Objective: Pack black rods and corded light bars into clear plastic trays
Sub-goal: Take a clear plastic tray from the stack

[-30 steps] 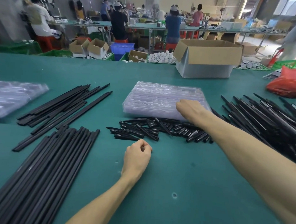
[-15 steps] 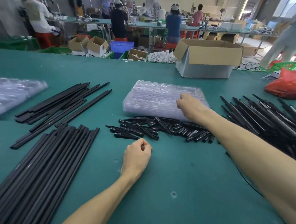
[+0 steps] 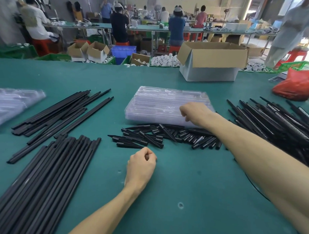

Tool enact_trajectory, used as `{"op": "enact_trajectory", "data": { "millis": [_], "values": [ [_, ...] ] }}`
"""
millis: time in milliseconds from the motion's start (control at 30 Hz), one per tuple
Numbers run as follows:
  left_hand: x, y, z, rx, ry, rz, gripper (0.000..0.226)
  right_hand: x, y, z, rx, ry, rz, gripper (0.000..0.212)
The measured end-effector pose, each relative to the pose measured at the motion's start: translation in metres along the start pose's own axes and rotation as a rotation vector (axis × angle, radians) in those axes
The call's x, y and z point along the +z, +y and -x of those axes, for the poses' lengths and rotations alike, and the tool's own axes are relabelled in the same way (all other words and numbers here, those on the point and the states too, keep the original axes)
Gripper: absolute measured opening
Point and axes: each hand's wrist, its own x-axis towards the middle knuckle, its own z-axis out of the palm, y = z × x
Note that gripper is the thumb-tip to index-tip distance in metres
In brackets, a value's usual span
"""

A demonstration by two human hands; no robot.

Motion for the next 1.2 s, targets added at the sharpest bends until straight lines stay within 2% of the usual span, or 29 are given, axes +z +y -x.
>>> {"op": "enact_trajectory", "data": {
  "millis": [133,300,500,600,733,833,967,1200],
  "values": [
    [0.001,-0.002,-0.002,-0.004,0.005,-0.012,0.017,-0.003,0.012,-0.006,0.083,-0.039,-0.215,0.029],
    [0.000,-0.001,0.000,-0.001,0.004,-0.017,0.018,-0.003,0.021,-0.009,0.076,-0.052,-0.344,0.005],
    [0.001,-0.001,0.000,0.000,0.012,-0.022,0.018,0.000,0.028,-0.004,0.072,-0.009,-0.512,0.003],
    [0.001,-0.001,-0.001,0.002,0.018,-0.035,0.018,0.004,0.027,-0.006,0.052,0.027,-0.445,0.006],
    [0.001,-0.002,-0.001,0.005,0.015,-0.040,0.017,0.012,0.019,-0.002,-0.026,0.040,-0.082,0.017],
    [0.002,-0.002,-0.001,0.004,0.016,-0.042,0.016,0.018,0.018,0.002,-0.125,0.065,0.087,0.030],
    [0.002,-0.002,-0.002,0.001,0.018,-0.040,0.017,0.018,0.019,0.002,-0.163,0.098,0.163,0.029],
    [0.003,-0.002,-0.003,0.004,0.025,-0.046,0.017,0.012,0.022,-0.003,-0.206,0.050,0.205,0.025]
  ]
}}
